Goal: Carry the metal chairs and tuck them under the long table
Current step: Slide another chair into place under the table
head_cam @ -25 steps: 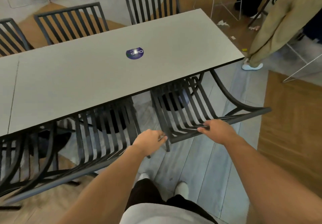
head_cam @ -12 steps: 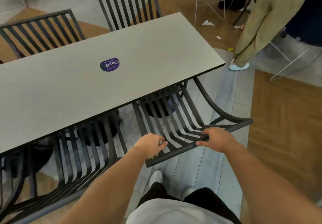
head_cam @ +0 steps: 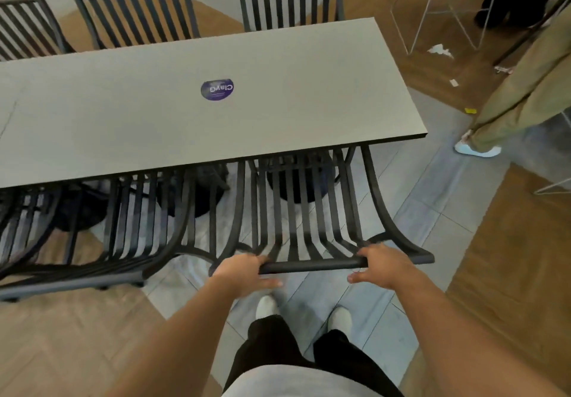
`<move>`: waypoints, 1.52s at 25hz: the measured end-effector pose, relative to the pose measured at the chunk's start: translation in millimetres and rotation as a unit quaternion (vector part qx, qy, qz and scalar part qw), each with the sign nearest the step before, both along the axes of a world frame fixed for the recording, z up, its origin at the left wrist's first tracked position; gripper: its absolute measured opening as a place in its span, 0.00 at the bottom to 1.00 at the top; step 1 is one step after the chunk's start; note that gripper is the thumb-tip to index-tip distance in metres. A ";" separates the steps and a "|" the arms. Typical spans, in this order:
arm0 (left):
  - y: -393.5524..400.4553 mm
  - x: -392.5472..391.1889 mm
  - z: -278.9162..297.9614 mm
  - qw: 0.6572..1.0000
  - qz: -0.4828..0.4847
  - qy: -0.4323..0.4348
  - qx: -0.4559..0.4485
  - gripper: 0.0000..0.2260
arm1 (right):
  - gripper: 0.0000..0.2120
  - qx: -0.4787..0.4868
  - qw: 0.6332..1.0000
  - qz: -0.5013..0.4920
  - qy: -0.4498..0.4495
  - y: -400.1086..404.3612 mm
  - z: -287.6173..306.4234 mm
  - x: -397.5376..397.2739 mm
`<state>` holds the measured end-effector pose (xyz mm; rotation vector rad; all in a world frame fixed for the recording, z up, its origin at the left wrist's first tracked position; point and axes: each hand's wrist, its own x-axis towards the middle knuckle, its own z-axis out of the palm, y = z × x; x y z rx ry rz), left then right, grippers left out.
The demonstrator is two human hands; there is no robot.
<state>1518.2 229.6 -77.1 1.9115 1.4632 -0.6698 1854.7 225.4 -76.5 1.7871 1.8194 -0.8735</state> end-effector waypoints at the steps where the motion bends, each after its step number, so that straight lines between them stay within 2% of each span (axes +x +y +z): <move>1: -4.8 -0.1 -7.4 1.000 0.009 0.012 0.015 0.36 | 0.31 0.010 1.000 0.015 -0.011 -1.3 -3.7 3.1; 4: -9.4 6.7 -19.7 0.996 0.037 0.038 0.068 0.23 | 0.21 0.074 0.995 0.041 -0.054 -6.8 -12.4 4.9; 8: -5.9 25.5 -24.6 0.995 0.039 0.051 0.080 0.18 | 0.21 0.107 0.991 0.040 -0.070 -9.1 -13.4 15.3; 17: 15.2 59.9 -27.1 0.993 0.041 0.044 0.102 0.17 | 0.23 0.085 0.992 0.054 -0.077 30.1 -20.0 53.7; 23: 24.0 57.0 -24.0 0.993 0.013 0.071 0.097 0.19 | 0.24 0.115 0.986 0.093 -0.076 35.1 -30.0 52.3; 29: 29.0 54.8 -23.0 0.997 0.040 0.044 0.054 0.23 | 0.26 0.086 0.991 0.089 -0.054 40.4 -27.6 53.1; 34: 35.4 51.4 -25.6 0.999 -0.002 0.038 0.023 0.26 | 0.22 0.018 0.997 0.072 -0.028 48.6 -22.2 52.8; 38: 39.0 54.9 -26.9 0.996 -0.060 0.054 0.046 0.22 | 0.17 0.025 0.995 0.087 -0.038 49.1 -18.5 52.3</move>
